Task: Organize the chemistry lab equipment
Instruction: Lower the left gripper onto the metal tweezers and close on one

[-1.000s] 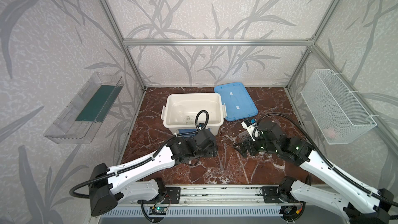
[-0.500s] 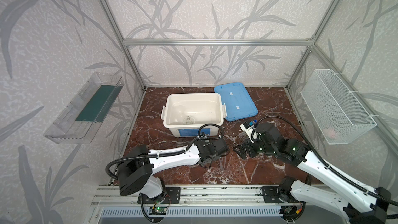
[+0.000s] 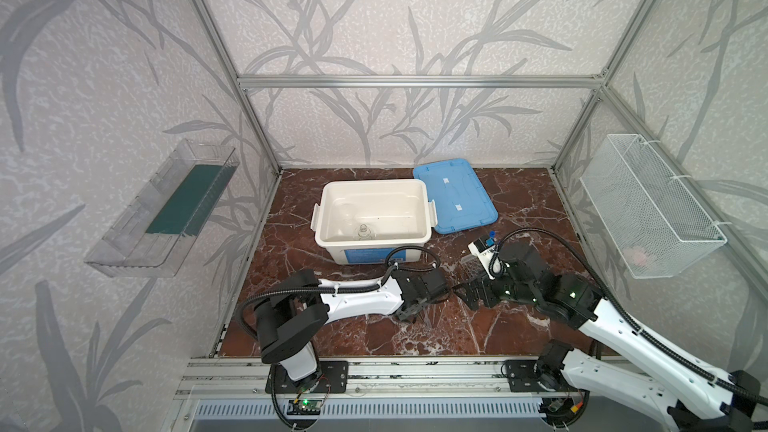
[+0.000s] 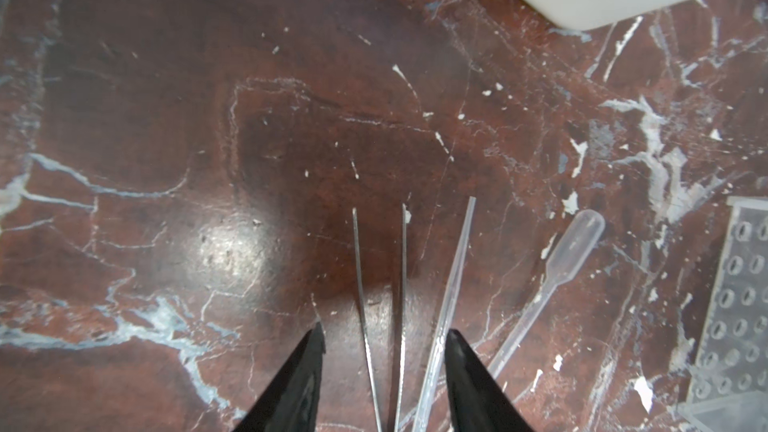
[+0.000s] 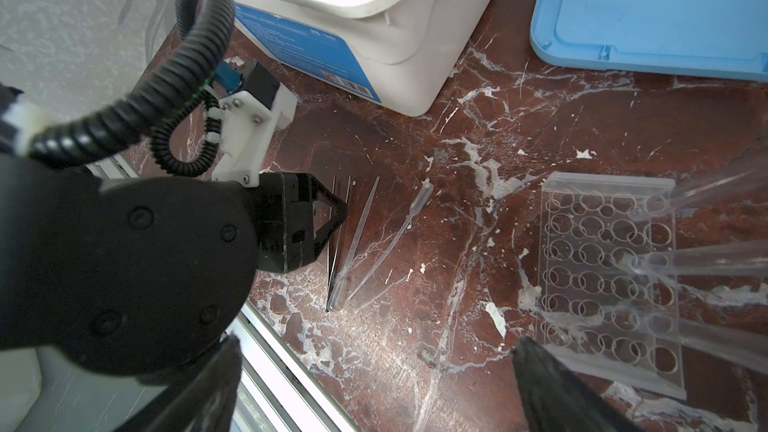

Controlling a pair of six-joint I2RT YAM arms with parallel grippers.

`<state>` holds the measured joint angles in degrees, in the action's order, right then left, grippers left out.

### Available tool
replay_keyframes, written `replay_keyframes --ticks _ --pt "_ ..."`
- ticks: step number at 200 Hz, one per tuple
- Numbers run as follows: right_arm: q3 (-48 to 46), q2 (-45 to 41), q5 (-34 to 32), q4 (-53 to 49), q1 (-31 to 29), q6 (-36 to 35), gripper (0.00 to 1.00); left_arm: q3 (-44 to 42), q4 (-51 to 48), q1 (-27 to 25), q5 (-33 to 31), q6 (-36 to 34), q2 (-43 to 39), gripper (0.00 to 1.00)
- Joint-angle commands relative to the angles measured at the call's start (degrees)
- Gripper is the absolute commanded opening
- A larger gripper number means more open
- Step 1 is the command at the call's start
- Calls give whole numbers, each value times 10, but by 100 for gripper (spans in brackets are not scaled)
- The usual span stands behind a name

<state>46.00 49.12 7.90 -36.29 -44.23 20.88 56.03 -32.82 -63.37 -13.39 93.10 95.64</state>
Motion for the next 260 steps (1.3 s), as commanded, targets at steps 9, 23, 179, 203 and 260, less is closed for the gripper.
replay_keyframes --ticks 9,23,179,203,260 --pt "-8 -10 -11 -3 1 -2 100 36 -31 0 -12 29 28 46" --pt "-11 -12 -12 -4 1 -5 100 35 -40 -1 -14 38 32 42" --pt "-25 -20 -25 6 1 -11 100 20 -30 -1 -7 44 54 38" --pt "-24 -23 -25 4 1 -9 100 20 -19 -3 -7 38 56 37" --pt "-22 -27 -33 0 1 -11 100 15 -11 -2 5 38 67 32"
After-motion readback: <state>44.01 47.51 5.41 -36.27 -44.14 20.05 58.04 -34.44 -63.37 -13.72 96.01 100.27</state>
